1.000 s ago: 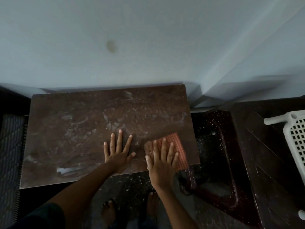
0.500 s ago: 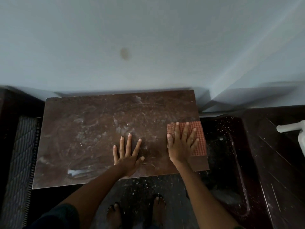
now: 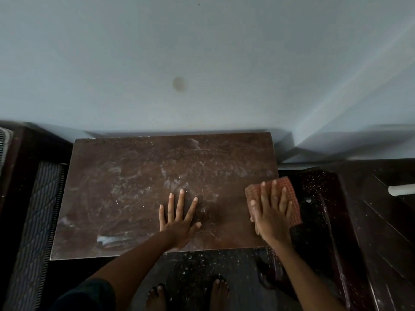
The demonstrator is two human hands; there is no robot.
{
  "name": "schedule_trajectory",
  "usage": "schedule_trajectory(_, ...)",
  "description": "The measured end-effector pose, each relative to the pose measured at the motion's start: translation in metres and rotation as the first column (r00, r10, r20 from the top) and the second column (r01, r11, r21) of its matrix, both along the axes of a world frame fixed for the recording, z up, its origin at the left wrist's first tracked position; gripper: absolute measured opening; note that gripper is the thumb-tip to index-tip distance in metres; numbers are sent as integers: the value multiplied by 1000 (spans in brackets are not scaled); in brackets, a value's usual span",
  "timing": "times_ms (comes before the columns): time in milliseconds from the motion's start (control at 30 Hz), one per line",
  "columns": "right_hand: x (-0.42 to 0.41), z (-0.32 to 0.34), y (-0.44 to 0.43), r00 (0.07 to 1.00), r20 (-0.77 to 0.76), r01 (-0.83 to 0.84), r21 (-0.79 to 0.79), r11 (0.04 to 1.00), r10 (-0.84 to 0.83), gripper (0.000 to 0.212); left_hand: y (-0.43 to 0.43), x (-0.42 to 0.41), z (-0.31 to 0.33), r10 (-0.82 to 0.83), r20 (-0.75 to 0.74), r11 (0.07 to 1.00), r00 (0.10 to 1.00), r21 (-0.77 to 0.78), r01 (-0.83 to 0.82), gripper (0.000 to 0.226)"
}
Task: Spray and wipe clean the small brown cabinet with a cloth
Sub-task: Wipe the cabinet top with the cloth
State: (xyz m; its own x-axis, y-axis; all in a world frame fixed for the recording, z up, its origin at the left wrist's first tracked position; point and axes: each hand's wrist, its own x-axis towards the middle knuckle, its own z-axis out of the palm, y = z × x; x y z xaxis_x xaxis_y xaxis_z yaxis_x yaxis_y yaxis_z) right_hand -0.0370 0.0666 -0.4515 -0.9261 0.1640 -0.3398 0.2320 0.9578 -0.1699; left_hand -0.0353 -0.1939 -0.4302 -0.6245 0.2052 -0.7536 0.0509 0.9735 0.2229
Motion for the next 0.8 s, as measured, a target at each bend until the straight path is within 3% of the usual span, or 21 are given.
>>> schedule_trajectory(100, -39, 1, -12, 1000, -3, 12, -29, 999, -12, 80, -1, 0, 0, -9, -1, 1000, 1000, 2, 9, 88)
schedule_trajectory(200, -54, 1, -36, 996, -16, -86, -14, 996, 85, 79, -1, 0, 1, -14, -3, 1000, 1000, -4, 14, 90)
schedule_trajectory(333, -22, 0, -54, 950, -60, -309, -10, 951, 308, 61, 0, -1, 1, -13, 2, 1000, 1000, -9, 13, 82)
schedule_trajectory(467, 27, -3, -28, 900, -59, -431, 19, 902, 431, 65, 1, -1, 1, -18, 10, 1000, 1000, -8, 18, 73)
schedule_trajectory(633, -7, -4, -7, 955, -53, -289, 48, 956, 291, 78, 0, 0, 1, -21, -2, 1000, 1000, -7, 21, 69)
schedule_trajectory(800, -84, -1, -42, 986, -125, -104, 20, 994, 106, 91, 1, 3, -2, -29, -37, 999, 999, -45, 27, 63)
